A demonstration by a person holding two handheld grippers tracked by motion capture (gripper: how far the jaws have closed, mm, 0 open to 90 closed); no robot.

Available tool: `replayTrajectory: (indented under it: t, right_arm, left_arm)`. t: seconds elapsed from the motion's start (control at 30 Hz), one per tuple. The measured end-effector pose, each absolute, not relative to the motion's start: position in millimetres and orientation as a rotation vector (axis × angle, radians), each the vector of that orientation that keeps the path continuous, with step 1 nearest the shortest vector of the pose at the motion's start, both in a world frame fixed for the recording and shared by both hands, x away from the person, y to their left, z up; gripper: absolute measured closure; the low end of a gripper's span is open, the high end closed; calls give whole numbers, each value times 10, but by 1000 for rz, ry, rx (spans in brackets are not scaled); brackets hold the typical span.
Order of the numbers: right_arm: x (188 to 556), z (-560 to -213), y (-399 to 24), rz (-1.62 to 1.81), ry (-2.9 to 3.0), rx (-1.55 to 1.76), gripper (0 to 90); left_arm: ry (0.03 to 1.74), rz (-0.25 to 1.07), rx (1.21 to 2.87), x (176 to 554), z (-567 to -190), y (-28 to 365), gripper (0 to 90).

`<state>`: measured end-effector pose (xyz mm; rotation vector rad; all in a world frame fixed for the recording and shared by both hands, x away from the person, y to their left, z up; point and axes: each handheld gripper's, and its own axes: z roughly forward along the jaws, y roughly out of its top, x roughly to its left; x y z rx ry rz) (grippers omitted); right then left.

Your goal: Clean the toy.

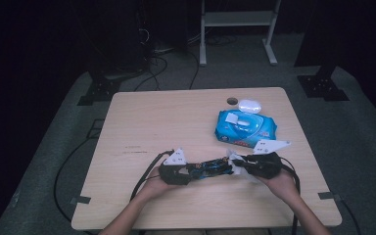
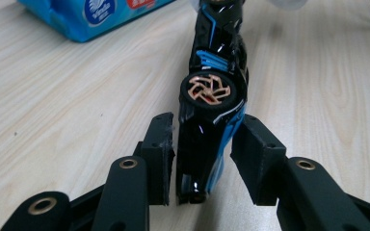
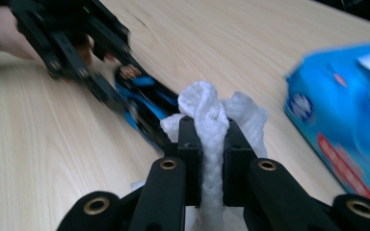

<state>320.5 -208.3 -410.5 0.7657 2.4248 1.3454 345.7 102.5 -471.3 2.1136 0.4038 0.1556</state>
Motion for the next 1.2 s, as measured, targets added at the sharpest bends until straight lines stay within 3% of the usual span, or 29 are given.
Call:
replayTrajectory:
  t: [0.23, 0.43, 0.57, 0.6, 0.7, 0.87, 0.97, 1.0, 1.03, 1.07, 1.2]
  right_arm:
    - [3301, -4028, -1563, 1439, 2467, 641, 824]
    - [3370, -4134, -1281, 1436, 2545, 603, 823]
    - [3403, -4231, -1252, 1415, 2584, 621, 772]
    - [3389, -4215, -1278, 1423, 2586, 618, 683]
    - [3354, -4157, -1323, 1418, 2560, 606, 612]
    - [3338, -4110, -1380, 1429, 2542, 604, 592]
    - [3345, -4119, -1366, 1422, 2522, 613, 663]
    - [3359, -4145, -1331, 1440, 2514, 621, 750]
    - [3359, -4145, -1331, 1440, 2514, 621, 750]
    - [3379, -4174, -1295, 1449, 2521, 625, 808]
    - [3397, -4222, -1231, 1454, 2523, 632, 831]
  left_arm:
    - [360, 195, 2114, 3415, -4721, 1013, 684]
    - [352, 200, 2116, 3409, -4721, 1023, 693]
    - [349, 196, 2114, 3414, -4726, 1025, 689]
    - [351, 194, 2114, 3417, -4729, 1024, 687]
    - [352, 192, 2117, 3416, -4730, 1018, 687]
    - [354, 189, 2119, 3421, -4736, 1010, 665]
    - [363, 186, 2120, 3424, -4738, 1000, 648]
    - [363, 198, 2121, 3423, -4731, 1003, 665]
    - [363, 198, 2121, 3423, -4731, 1003, 682]
    - [355, 209, 2122, 3419, -4729, 1004, 683]
    - [337, 219, 2126, 3411, -4728, 1004, 688]
